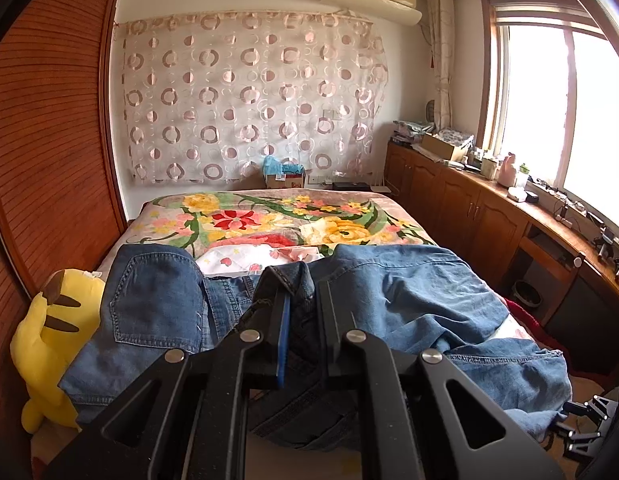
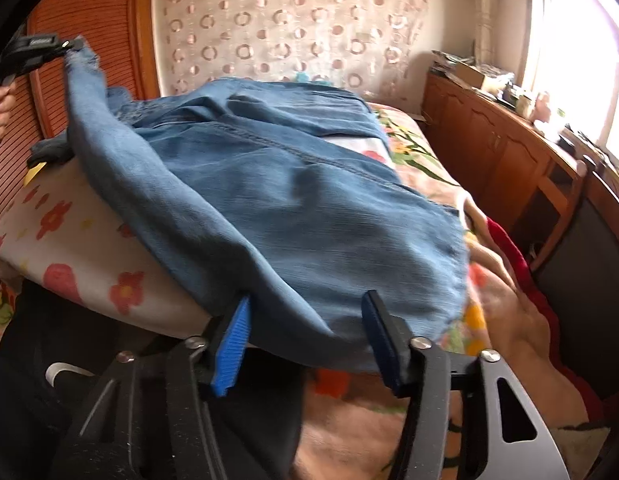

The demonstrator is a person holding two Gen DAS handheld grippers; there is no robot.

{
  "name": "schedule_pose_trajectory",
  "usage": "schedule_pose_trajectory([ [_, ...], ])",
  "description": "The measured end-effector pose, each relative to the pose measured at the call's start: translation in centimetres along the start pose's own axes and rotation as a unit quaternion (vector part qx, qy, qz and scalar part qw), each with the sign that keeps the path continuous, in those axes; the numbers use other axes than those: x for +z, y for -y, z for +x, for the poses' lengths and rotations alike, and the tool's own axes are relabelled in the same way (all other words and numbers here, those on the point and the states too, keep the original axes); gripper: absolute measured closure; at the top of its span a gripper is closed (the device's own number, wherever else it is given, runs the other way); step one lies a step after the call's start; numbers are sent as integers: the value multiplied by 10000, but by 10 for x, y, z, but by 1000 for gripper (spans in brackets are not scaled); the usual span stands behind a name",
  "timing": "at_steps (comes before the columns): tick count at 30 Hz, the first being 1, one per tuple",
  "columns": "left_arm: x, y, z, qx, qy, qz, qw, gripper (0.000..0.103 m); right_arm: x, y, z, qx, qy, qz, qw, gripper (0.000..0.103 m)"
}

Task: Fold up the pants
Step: 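Grasp the jeans waistband with the left tool while the right tool approaches the leg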

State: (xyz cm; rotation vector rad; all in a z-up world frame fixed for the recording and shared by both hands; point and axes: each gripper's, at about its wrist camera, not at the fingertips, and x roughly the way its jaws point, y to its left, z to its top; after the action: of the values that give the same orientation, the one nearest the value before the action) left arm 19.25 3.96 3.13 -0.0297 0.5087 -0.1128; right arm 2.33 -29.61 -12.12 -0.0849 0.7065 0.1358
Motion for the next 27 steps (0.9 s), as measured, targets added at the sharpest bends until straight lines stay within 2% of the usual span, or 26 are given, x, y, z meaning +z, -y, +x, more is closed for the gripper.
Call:
schedule_pose_trajectory([
  [2, 1, -1, -1, 1, 17, -21, 10000, 91, 5, 2, -1, -76, 3, 26, 10000, 70],
  [4, 0, -1, -3, -3, 40, -45, 10000, 91, 9, 0, 1, -50, -18, 26, 10000, 90],
  [7, 0, -2, -2, -4, 36, -46, 10000, 91, 9, -1, 0, 49, 28, -27, 10000, 99],
  [15, -1, -3, -3, -4, 41, -57, 10000, 91, 1, 0, -6, 235, 245, -117, 9994, 99],
  [19, -2, -3, -2, 6, 48, -56, 10000, 91, 10, -11, -5, 523, 443, -162, 9975, 61],
  [20, -2, -5, -4, 9, 51, -66, 10000, 91, 12, -13, -5, 601, 485, -158, 9969, 57],
  [22, 0, -6, -5, 20, 46, -89, 9999, 91, 15, -18, -3, 796, 521, -225, 9952, 56],
  [27, 7, -4, -5, 10, 31, -140, 9999, 91, 9, -29, 6, 765, 446, -549, 9946, 51],
])
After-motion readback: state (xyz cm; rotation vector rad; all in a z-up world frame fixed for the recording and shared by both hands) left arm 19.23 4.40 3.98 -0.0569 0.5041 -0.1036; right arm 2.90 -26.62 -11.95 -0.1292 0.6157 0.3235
